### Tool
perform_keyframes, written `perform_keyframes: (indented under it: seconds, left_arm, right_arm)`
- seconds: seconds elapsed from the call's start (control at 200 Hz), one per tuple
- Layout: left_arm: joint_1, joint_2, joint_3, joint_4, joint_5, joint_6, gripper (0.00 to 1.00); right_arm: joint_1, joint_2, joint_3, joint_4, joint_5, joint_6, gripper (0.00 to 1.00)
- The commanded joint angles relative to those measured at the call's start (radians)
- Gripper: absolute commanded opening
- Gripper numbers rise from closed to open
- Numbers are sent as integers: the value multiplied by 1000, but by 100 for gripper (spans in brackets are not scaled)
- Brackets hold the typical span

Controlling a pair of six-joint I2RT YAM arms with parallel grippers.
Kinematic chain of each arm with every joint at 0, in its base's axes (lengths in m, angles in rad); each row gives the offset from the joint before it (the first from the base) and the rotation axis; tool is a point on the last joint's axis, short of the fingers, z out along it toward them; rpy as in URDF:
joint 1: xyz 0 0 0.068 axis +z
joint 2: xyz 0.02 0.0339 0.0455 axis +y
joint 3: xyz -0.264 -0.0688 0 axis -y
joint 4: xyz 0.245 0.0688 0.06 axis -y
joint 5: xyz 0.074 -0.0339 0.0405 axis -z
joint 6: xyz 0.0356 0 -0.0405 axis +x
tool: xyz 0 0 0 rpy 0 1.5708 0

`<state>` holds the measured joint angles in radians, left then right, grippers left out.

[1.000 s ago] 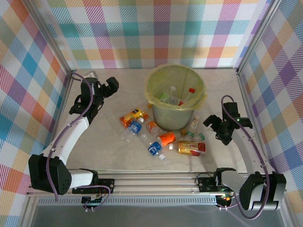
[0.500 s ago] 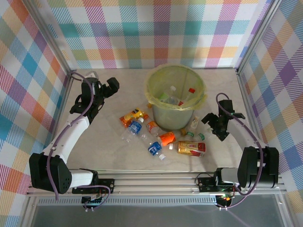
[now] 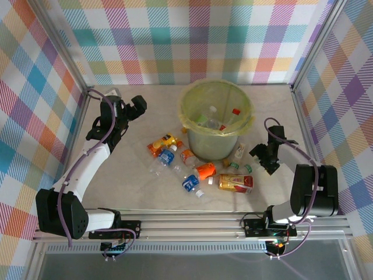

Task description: Put the plastic bottles in the bin

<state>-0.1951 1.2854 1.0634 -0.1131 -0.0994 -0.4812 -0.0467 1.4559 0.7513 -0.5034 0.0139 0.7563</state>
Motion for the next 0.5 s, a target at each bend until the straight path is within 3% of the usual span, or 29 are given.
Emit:
perform_keyframes:
  seconds: [0.0, 0.25, 0.495]
  left_arm:
    - [-9, -11, 6, 0, -22, 18, 100]
    - [-9, -20, 0, -8, -51, 25, 100]
    - [-9, -30, -8, -8, -73, 33, 100]
  right_arm:
    - [-10, 28, -6, 52, -7, 15, 80]
    - [-13, 49, 17, 69, 34, 19, 68]
    - [-19, -54, 56, 25, 127, -48, 56]
